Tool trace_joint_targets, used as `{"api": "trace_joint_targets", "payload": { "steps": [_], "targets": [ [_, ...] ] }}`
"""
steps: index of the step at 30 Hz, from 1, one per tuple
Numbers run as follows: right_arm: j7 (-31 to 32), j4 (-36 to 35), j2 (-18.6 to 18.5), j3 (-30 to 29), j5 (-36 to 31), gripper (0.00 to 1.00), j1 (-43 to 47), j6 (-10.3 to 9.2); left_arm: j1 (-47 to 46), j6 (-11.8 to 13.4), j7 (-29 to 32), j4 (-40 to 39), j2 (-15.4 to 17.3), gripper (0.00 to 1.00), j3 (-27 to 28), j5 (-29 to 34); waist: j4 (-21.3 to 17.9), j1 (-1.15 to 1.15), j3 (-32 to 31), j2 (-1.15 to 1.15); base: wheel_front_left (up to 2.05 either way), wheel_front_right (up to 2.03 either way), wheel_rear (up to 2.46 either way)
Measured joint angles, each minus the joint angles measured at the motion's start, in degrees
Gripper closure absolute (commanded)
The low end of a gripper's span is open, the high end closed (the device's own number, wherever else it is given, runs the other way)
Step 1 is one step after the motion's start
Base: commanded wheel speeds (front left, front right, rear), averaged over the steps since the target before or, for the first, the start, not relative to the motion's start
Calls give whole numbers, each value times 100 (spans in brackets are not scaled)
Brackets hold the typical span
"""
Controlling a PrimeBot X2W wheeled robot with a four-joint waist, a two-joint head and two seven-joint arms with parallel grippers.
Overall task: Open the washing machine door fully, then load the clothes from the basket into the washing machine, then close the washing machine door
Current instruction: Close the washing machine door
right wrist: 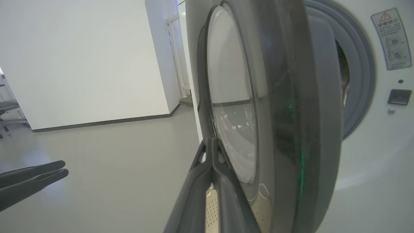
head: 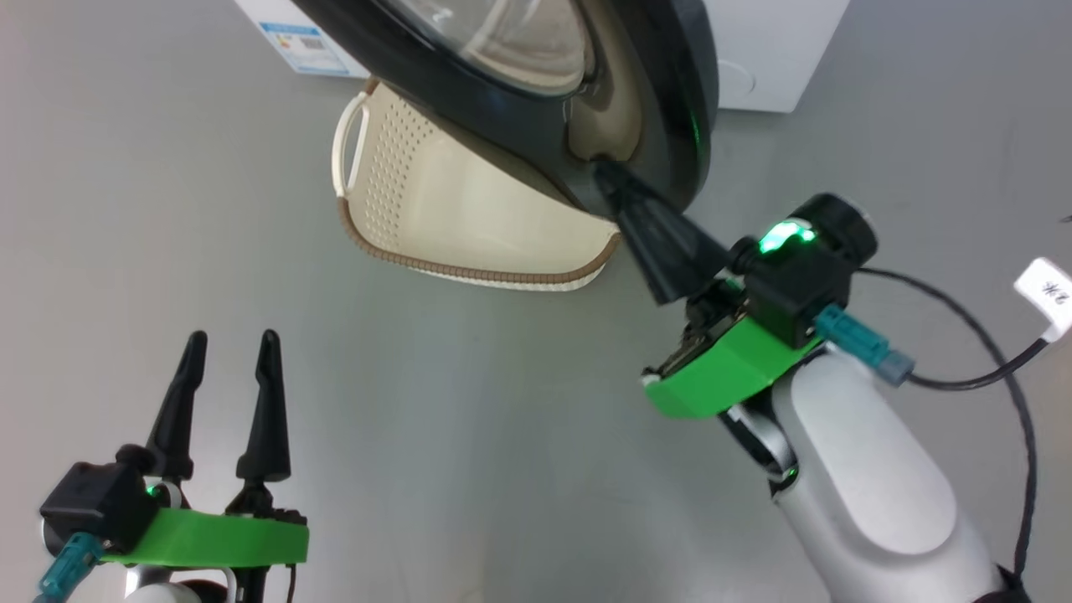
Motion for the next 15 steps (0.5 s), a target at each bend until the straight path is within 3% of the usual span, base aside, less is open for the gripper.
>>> {"api": "trace_joint_targets", "payload": {
  "steps": [15],
  "targets": [
    [-89, 452, -66, -929, -131, 100, -860, 7, -237, -9, -1, 20, -10, 0, -157, -207, 154, 0, 501, 0, 0, 0, 0]
  ]
}}
